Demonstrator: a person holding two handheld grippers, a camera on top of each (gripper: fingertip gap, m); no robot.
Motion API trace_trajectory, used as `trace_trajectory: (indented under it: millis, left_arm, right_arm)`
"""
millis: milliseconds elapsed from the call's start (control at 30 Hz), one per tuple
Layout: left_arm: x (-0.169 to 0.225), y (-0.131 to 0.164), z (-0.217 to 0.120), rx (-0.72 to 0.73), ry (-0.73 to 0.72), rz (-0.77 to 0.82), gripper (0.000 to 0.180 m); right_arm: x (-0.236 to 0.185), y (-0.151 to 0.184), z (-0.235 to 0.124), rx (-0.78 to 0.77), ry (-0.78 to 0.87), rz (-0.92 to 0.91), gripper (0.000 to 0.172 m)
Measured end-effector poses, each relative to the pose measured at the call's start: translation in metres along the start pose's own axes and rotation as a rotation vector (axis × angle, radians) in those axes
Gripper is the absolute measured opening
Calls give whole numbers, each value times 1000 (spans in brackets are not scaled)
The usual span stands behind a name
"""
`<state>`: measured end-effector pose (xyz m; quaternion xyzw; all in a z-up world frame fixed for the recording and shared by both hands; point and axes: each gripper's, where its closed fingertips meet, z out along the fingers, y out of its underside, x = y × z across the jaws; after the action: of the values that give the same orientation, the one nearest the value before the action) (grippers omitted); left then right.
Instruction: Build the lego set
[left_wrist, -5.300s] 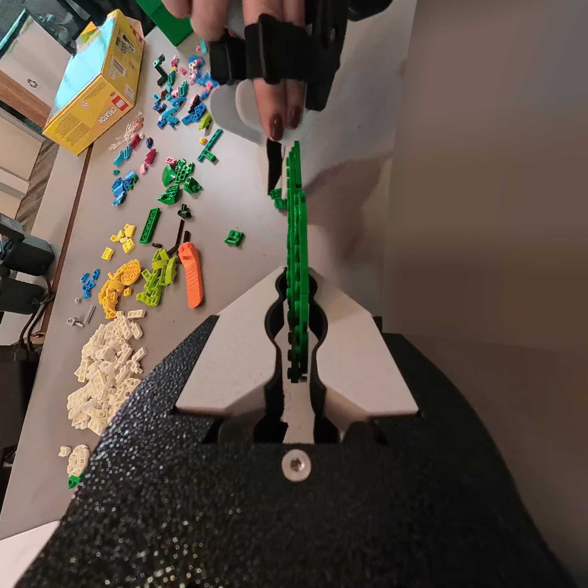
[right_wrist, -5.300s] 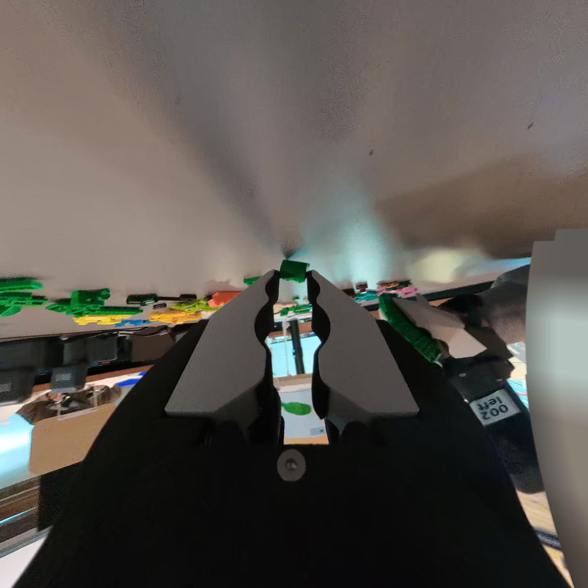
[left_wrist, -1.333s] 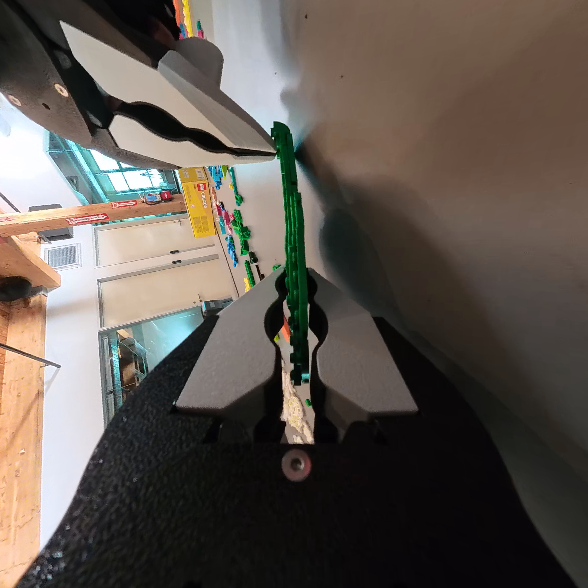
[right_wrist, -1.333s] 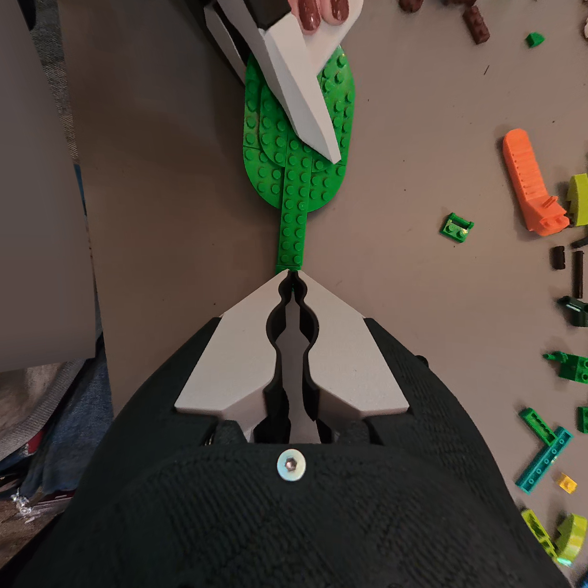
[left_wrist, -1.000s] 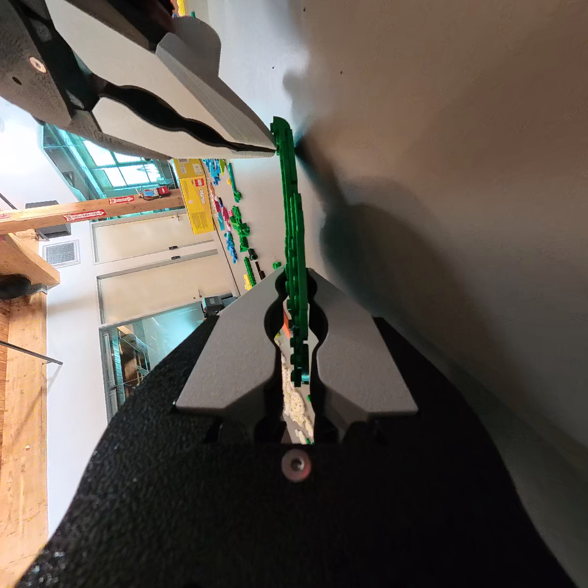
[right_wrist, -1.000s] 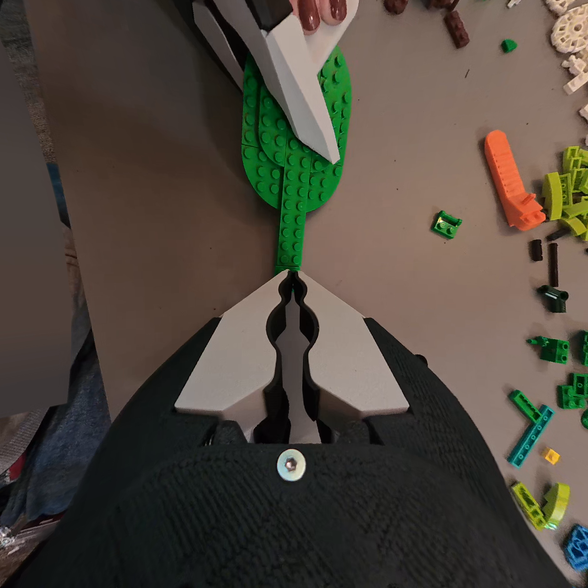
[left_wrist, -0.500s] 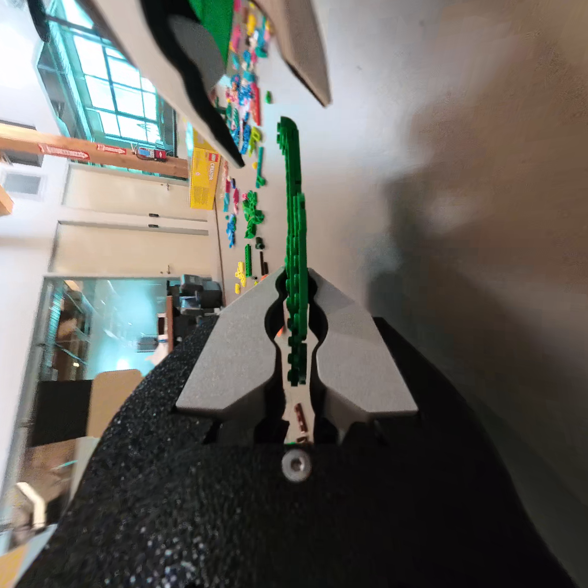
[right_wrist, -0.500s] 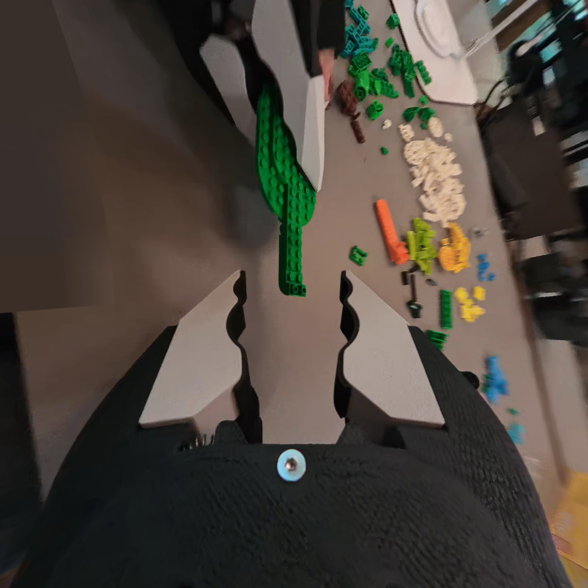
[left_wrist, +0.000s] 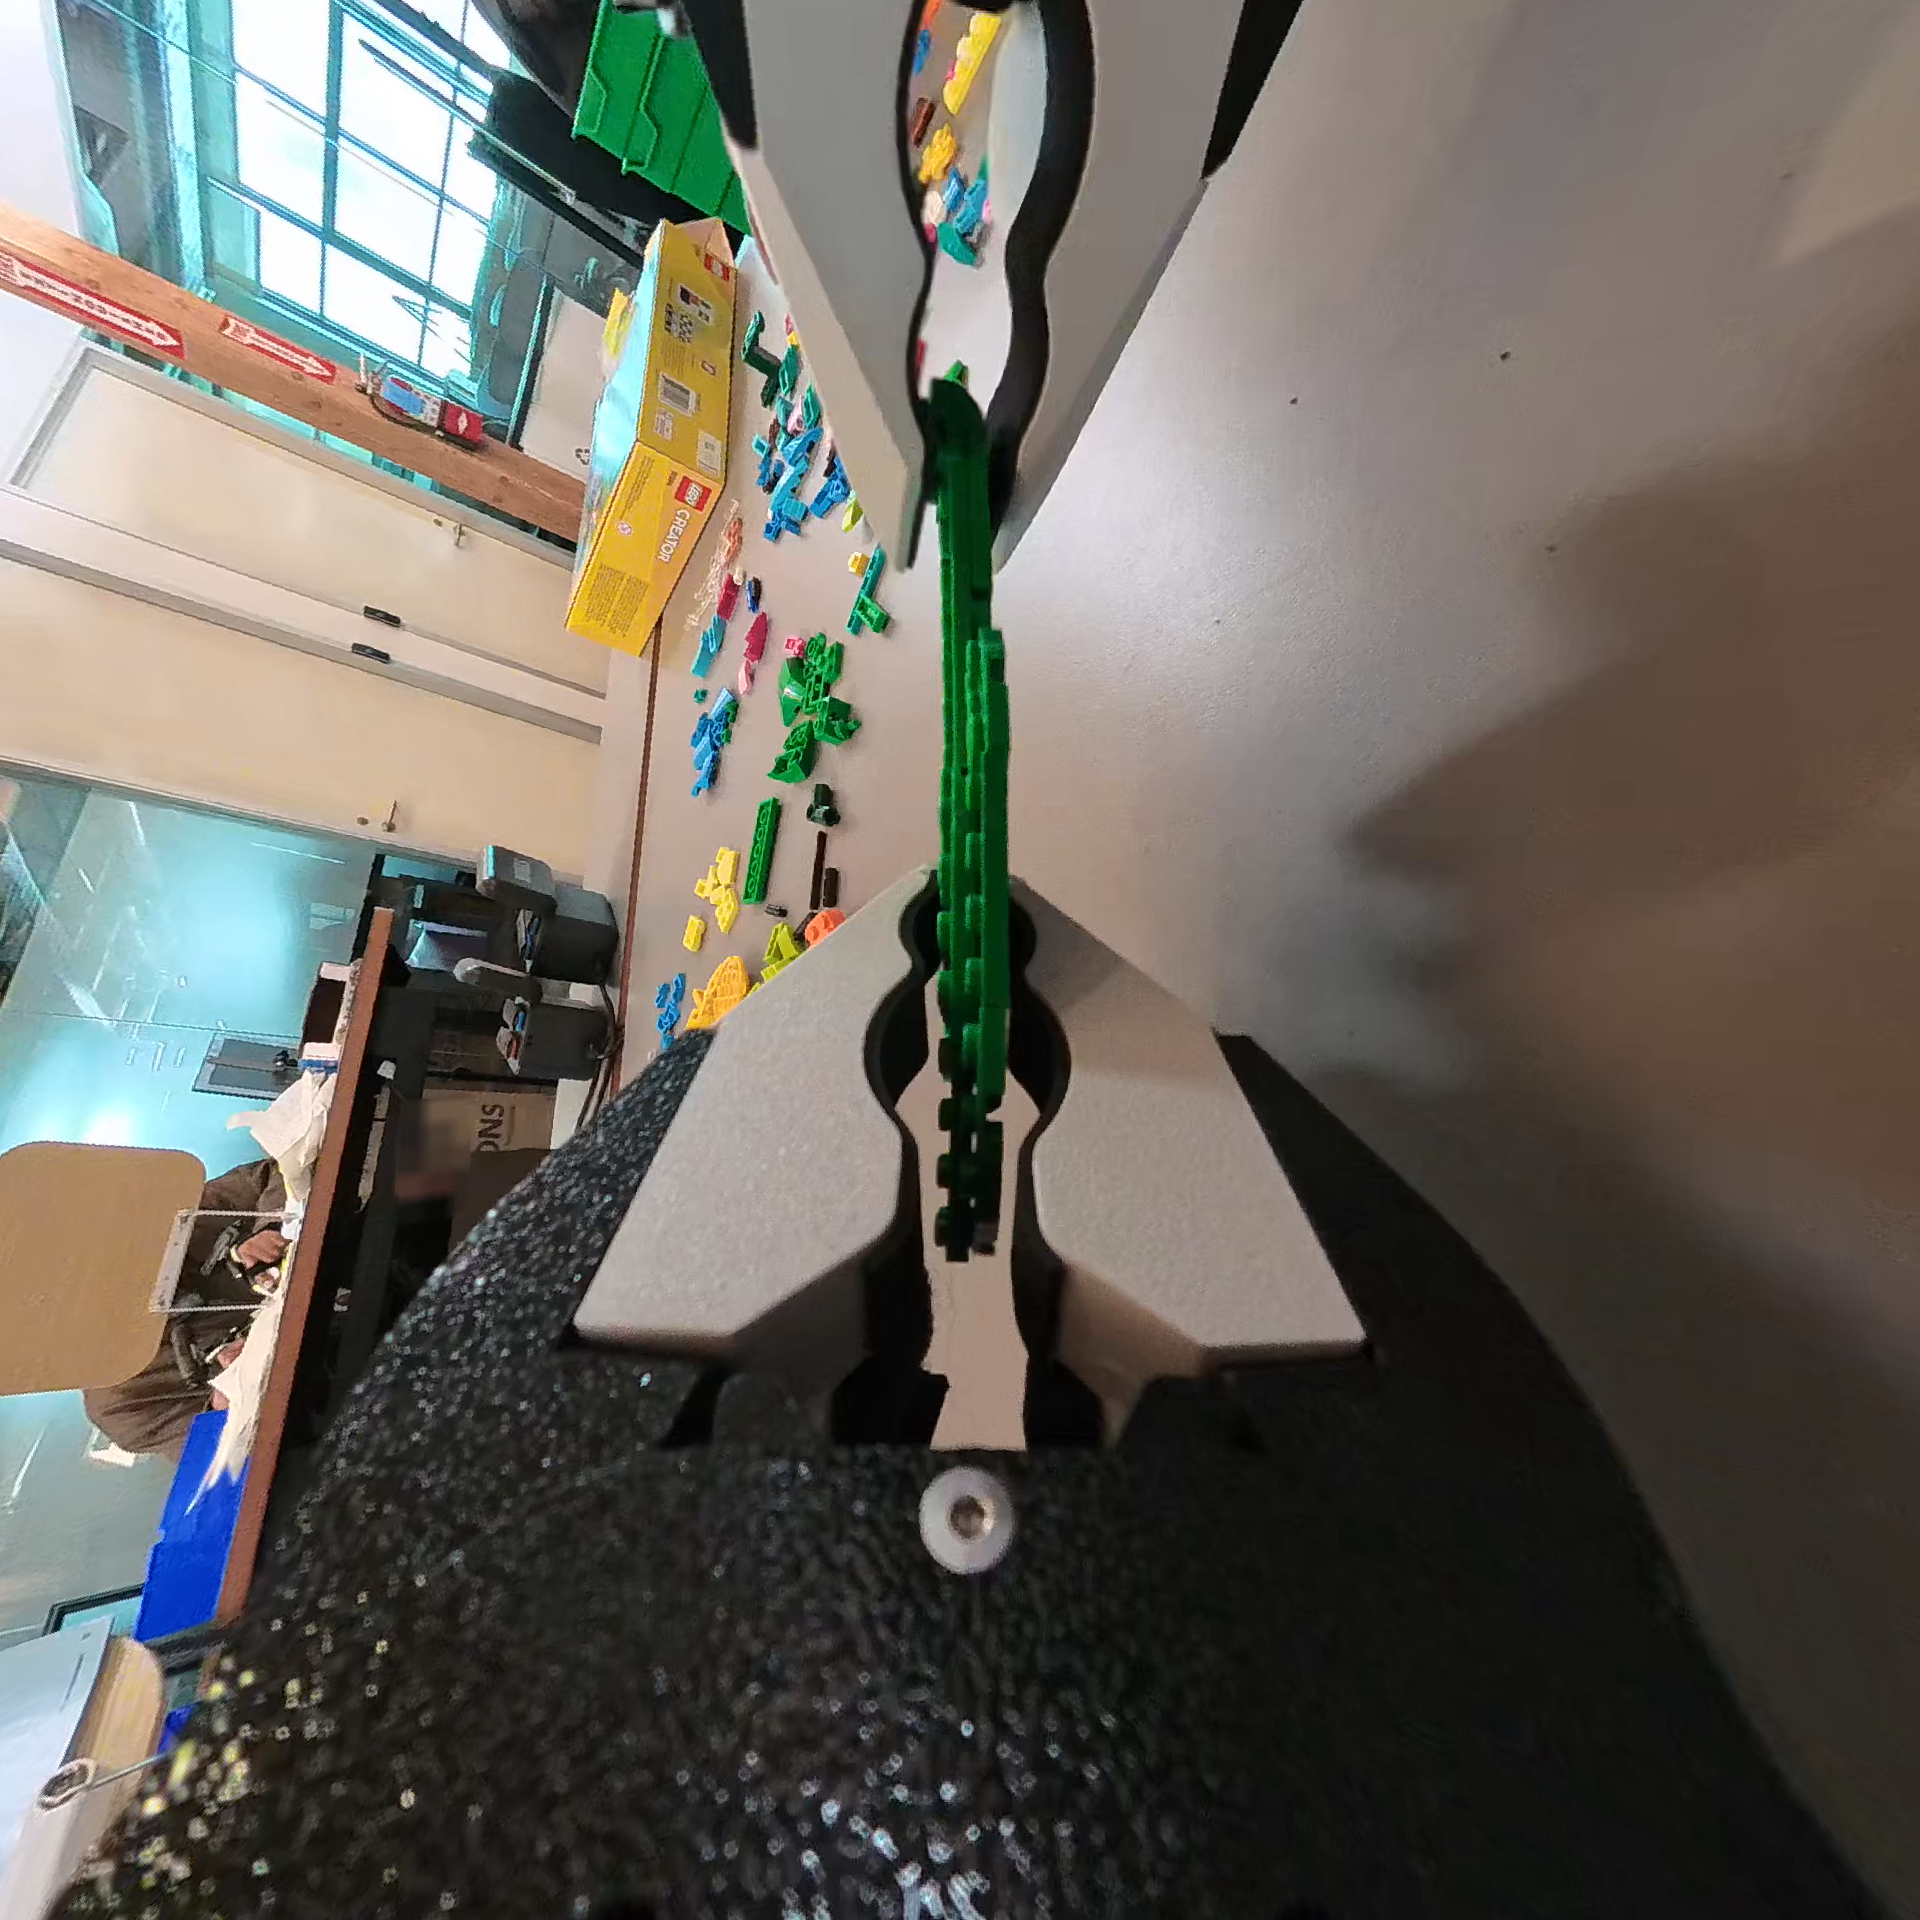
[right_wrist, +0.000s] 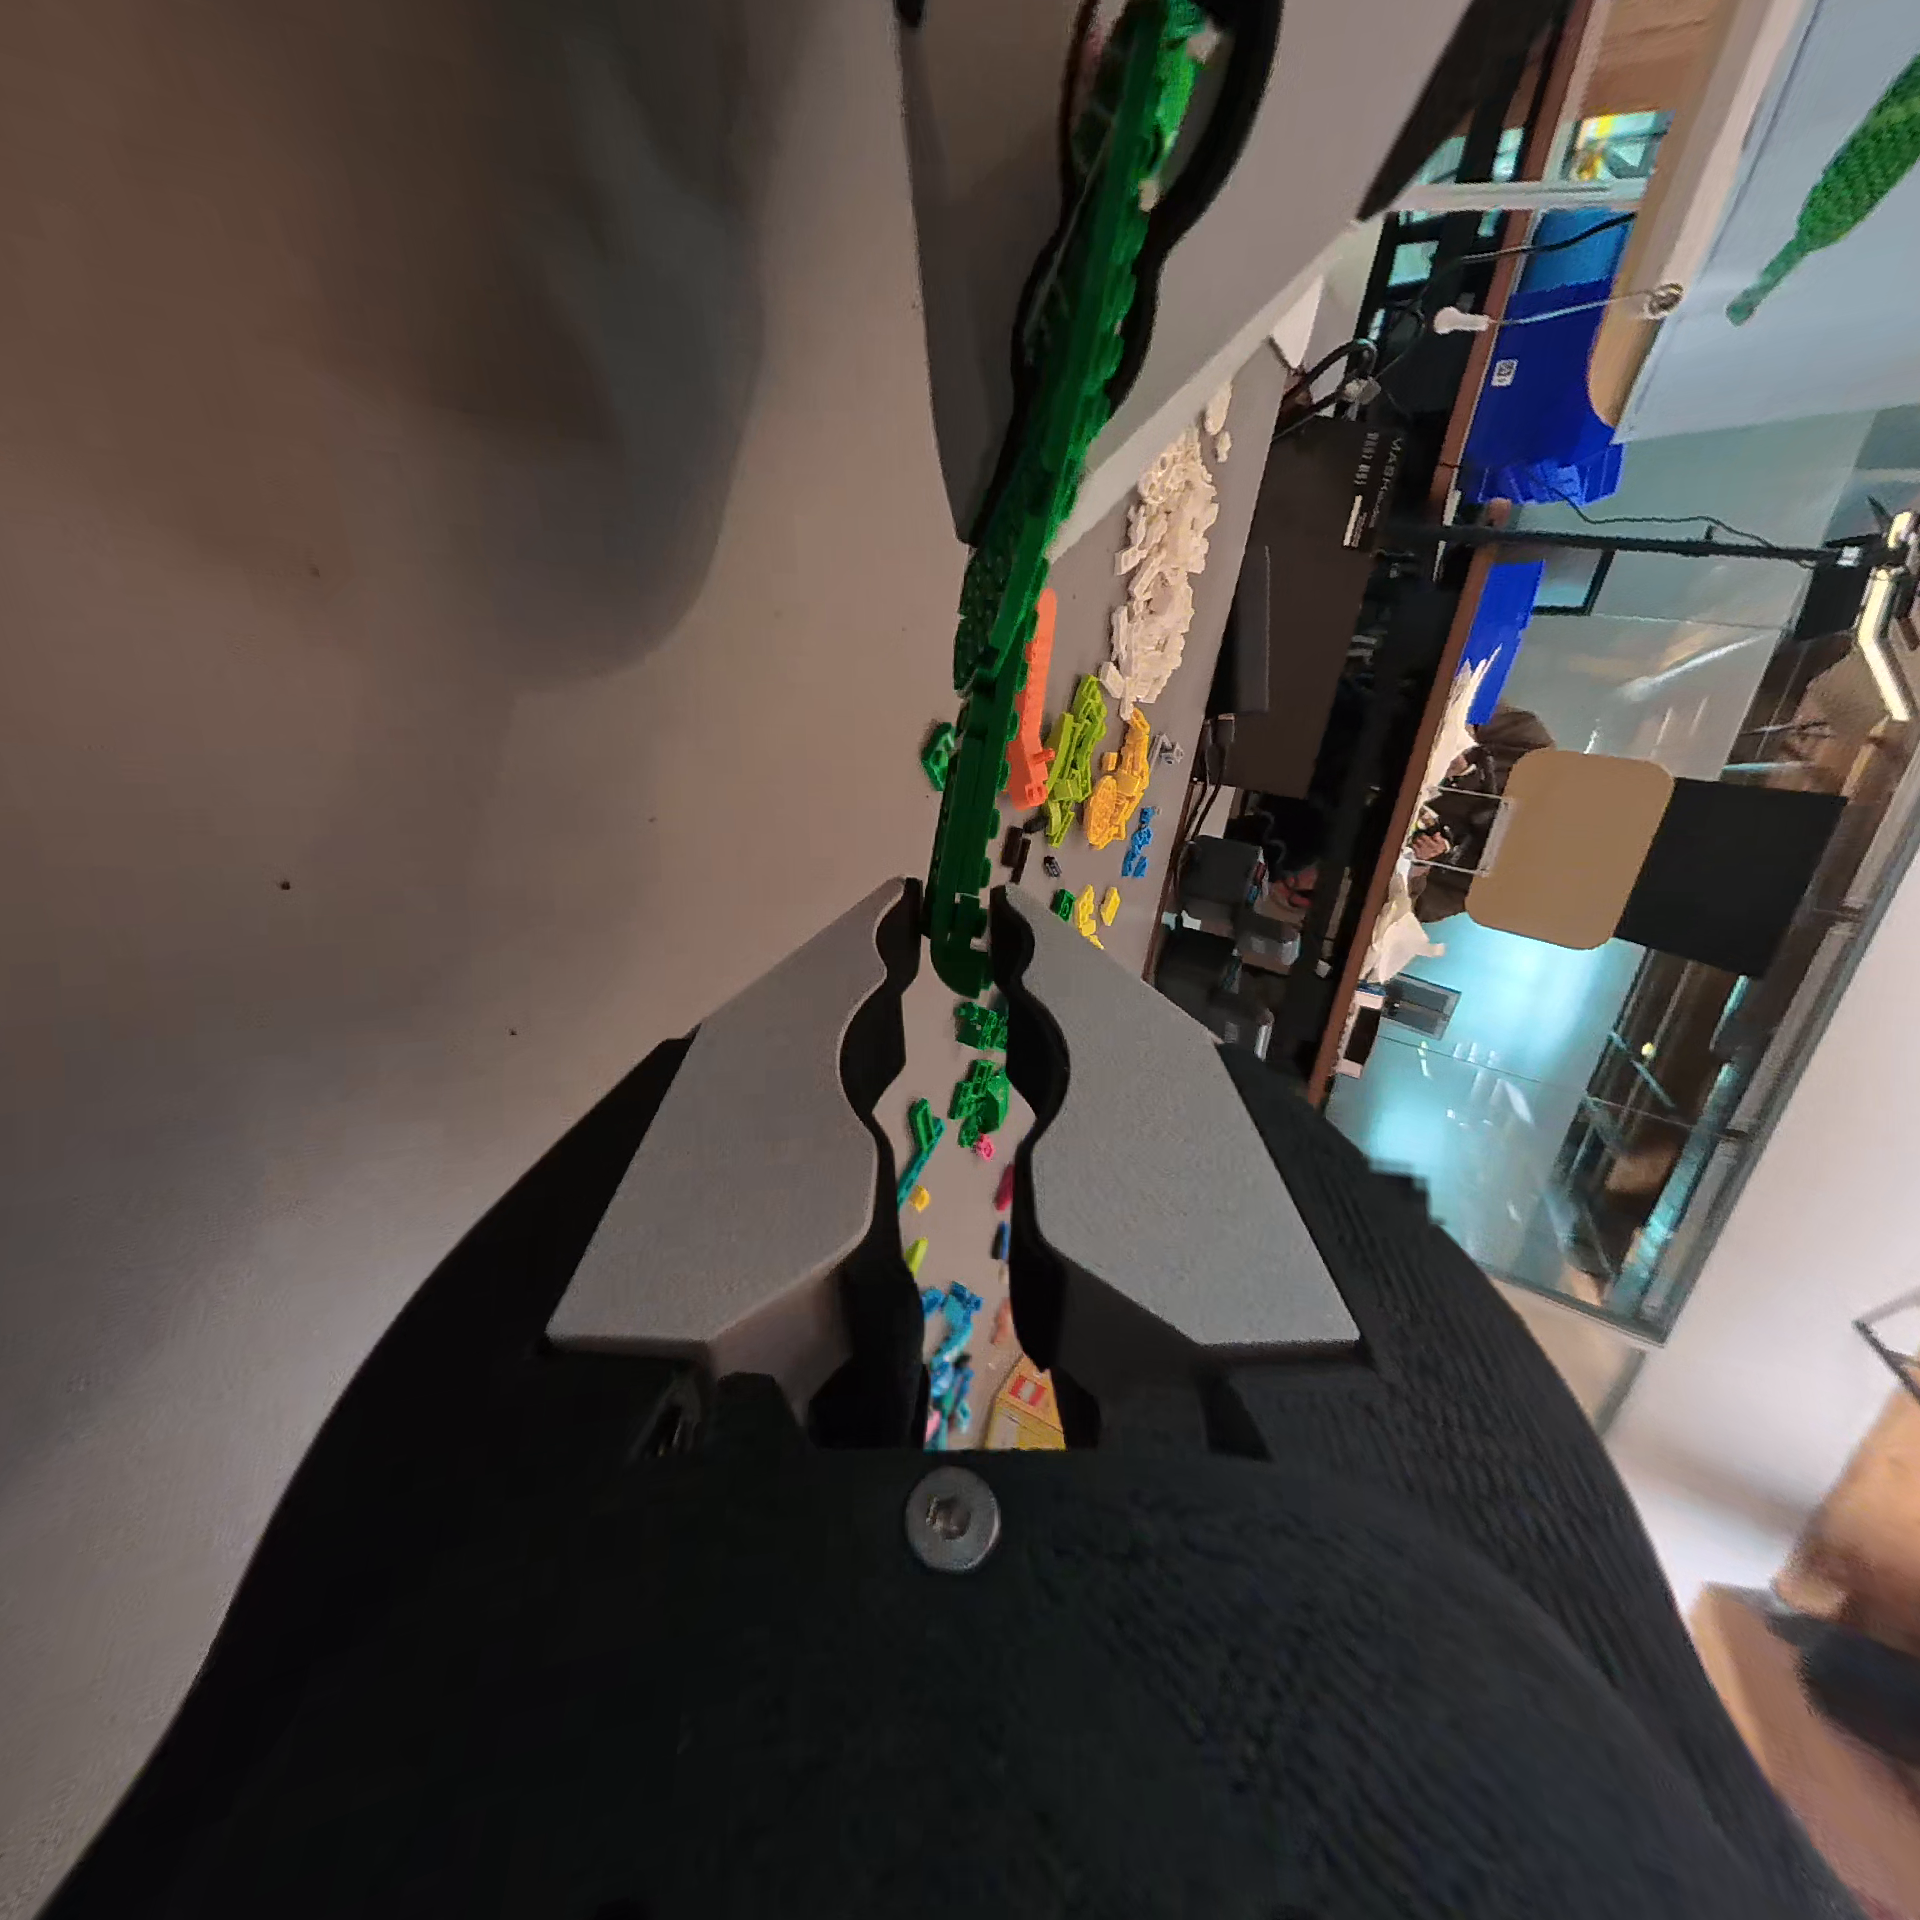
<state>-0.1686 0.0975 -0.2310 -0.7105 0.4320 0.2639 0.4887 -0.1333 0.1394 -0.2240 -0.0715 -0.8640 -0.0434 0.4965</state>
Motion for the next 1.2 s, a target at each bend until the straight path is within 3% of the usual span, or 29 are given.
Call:
trace_trajectory:
  millis: [233,367,433,467,733,867,1000,1100,1200]
  left_arm:
    - [0,1,1,-19,-5,21,6]
    - [-1,2,0,-16,-8,15,6]
    - [-1,1,0,-9,-2,-10,5]
    - [-2,2,0,-12,-2,-14,6]
    - [-1,4,1,-25,23,-61,6]
    - [-1,6,1,-36,19,-51,6]
    - [-1,8,2,-46,26,-85,6]
    - [1,13,3,-64,73,-193,6]
    - [2,15,4,-69,91,-243,6]
  right_arm:
    - [-6,1,2,-18,-44,-65,8]
    - [-1,0,3,32,-58,96,10]
    - [0,3,1,35,-90,169,36]
    - [0,3,0,37,-97,179,37]
    - [3,-7,-4,70,-43,55,9]
    - [3,-7,-2,59,-48,12,7]
    - [6,-7,0,93,-93,198,7]
    - [7,-7,2,95,-158,385,52]
    - [6,-5,6,81,-180,453,47]
